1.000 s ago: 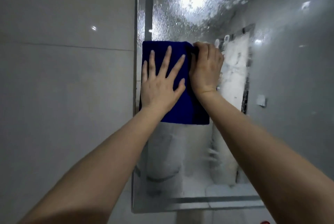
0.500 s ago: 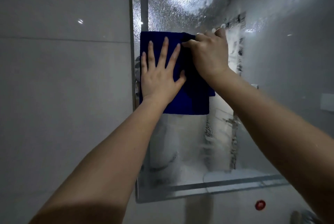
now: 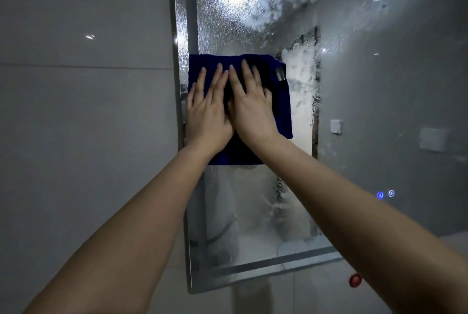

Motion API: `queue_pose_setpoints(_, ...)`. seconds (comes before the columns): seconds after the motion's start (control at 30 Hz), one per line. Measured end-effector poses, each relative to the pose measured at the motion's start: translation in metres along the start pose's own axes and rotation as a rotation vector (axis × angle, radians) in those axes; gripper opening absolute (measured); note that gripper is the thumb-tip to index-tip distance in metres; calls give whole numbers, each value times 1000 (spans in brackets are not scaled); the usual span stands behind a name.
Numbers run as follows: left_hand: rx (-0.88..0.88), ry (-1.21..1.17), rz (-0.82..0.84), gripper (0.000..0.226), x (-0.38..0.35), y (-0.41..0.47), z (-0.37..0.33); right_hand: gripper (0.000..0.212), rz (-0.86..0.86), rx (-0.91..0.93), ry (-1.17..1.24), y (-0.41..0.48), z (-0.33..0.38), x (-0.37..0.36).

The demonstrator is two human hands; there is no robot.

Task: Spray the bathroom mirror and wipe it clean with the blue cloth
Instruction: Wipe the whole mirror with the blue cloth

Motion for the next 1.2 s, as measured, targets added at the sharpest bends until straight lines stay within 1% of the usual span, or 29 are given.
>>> queue_pose_setpoints(0.07,-1,-70,-4,77,3,0,4,58,-38,25,112,-2,5,-4)
queue_pose_setpoints(0.13,20,-202,24,82,4,2,13,57,-118,57,212,-5,7,-7)
queue_pose_setpoints(0.17,32,-305,44,82,4,2,19,57,-142,73,209,-7,8,-11)
queue_pose_setpoints(0.23,2,-514,109,81,4,1,25,59,-151,90,105,-8,10,-21)
queue_pose_setpoints(0.3,-35,-592,174,79,5,-2,28,70,-149,102,-19,-9,11,-25)
queue_pose_setpoints(0.37,-68,-516,192,73,7,-3,27,75,-163,120,-70,-10,11,-25)
queue_pose_setpoints(0.5,-182,-46,119,68,9,-24,29,68,-158,116,-15,-10,10,-25)
queue_pose_setpoints(0.57,-145,150,165,69,1,-49,48,68,-144,88,14,-9,8,-26)
queue_pose_setpoints(0.63,-104,259,234,70,-6,-78,68,69,-144,79,25,-10,6,-26)
queue_pose_setpoints(0.73,-134,329,297,69,-7,-108,74,69,-118,65,34,-11,6,-28)
queue_pose_setpoints(0.9,-81,327,310,69,1,-130,68,67,-118,50,17,-18,7,-29)
queue_pose_setpoints(1.07,-148,354,384,69,-7,-163,61,67,-66,38,9,-45,9,-46)
queue_pose_setpoints(1.13,-95,369,422,68,-9,-179,72,67,-29,45,11,-59,10,-55)
queue_pose_setpoints(1.2,-2,396,444,68,-8,-192,86,66,-7,53,15,-74,10,-62)
Point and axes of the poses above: each hand's wrist, its own y-axis towards the middle knuckle, its own x-axis out of the back of the hand, z = x × y, the point moved 10 cm from there along y, towards the middle knuckle, and after that the axes turned 13 degrees about y, right-handed, at the moved point
